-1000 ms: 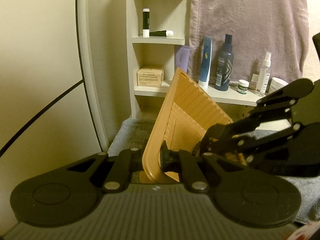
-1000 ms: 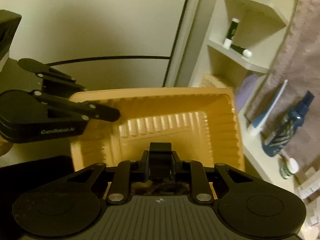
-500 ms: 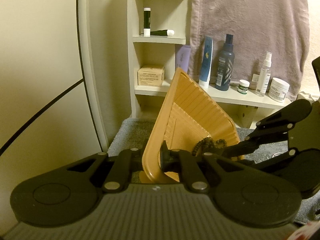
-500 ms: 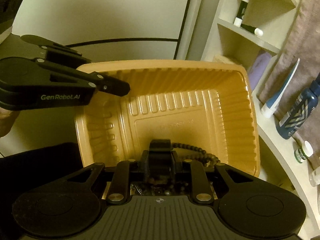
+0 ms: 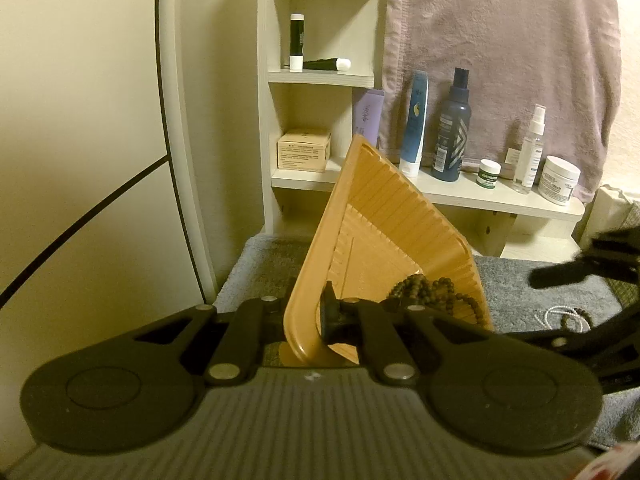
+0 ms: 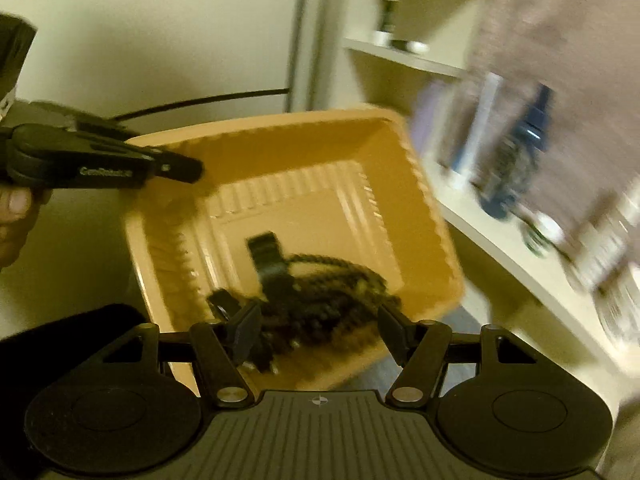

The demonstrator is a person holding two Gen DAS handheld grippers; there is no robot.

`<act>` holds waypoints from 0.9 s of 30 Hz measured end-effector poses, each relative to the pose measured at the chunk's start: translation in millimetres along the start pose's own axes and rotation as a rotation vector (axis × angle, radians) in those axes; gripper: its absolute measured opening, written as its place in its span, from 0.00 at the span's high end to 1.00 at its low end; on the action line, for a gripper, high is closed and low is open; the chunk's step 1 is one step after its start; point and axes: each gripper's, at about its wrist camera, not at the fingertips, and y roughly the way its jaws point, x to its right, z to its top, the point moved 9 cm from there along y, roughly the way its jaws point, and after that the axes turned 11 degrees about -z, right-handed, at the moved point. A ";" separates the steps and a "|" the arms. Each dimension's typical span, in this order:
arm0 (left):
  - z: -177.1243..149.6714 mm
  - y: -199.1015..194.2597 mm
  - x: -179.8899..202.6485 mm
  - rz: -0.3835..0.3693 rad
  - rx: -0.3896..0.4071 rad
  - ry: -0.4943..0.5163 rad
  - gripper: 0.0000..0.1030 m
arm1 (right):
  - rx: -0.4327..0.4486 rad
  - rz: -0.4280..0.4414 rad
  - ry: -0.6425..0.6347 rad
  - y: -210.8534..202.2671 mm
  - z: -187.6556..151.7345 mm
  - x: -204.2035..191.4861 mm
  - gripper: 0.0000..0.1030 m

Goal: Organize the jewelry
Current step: 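Return the right tool to the white pearl necklace and pinch it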

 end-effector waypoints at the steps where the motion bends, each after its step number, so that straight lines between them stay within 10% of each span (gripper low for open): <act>1: 0.0 -0.1 0.1 0.000 0.000 0.001 0.93 | -0.004 -0.021 0.028 -3.7 -6.7 6.8 0.37; 14: 1.8 -0.1 2.9 0.001 0.004 0.011 0.93 | -0.063 -0.410 0.460 -50.8 -113.1 100.1 0.37; 27: 1.4 -1.2 3.6 0.008 0.004 0.013 0.93 | -0.083 -0.458 0.545 -63.6 -147.5 116.4 0.38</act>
